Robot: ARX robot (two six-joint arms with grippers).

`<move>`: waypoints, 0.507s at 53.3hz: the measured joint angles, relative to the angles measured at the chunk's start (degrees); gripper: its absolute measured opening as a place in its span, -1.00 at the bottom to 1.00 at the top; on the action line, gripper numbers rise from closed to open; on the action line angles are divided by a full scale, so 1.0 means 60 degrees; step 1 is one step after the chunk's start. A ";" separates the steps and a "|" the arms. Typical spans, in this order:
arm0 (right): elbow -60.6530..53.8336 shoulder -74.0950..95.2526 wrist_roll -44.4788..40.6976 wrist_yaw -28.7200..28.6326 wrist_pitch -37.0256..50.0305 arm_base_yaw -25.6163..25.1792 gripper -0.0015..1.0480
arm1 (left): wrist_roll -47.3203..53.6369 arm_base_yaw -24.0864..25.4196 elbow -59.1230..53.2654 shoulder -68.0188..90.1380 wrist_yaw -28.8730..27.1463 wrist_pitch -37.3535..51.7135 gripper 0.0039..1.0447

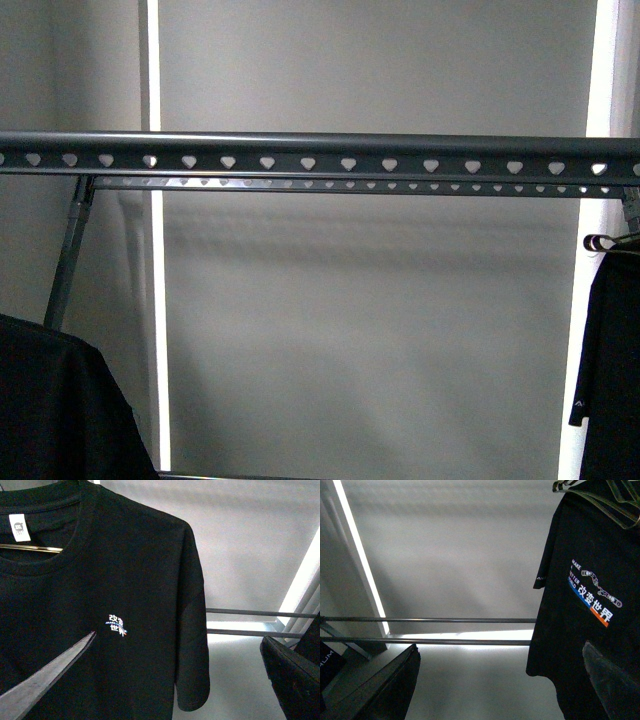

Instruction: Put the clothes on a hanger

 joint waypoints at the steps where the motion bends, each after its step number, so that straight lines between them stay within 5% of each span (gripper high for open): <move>1: 0.0000 0.0000 0.0000 0.0000 0.0004 -0.0004 0.86 | 0.0000 0.0000 0.0000 0.0000 0.0004 0.0000 0.88; 15: 0.0000 0.0000 0.0000 0.0000 0.0000 -0.0004 0.86 | -0.0004 0.0004 0.0000 0.0000 0.0011 0.0004 0.88; 18: 0.0000 0.0000 0.0000 0.0000 0.0004 -0.0004 0.86 | -0.0452 0.0117 0.0000 0.0353 0.0874 0.1231 0.88; 27: 0.0000 0.0000 0.0000 0.0000 0.0000 -0.0004 0.86 | -0.3570 -0.0568 0.2208 0.4739 -0.1530 0.4138 0.88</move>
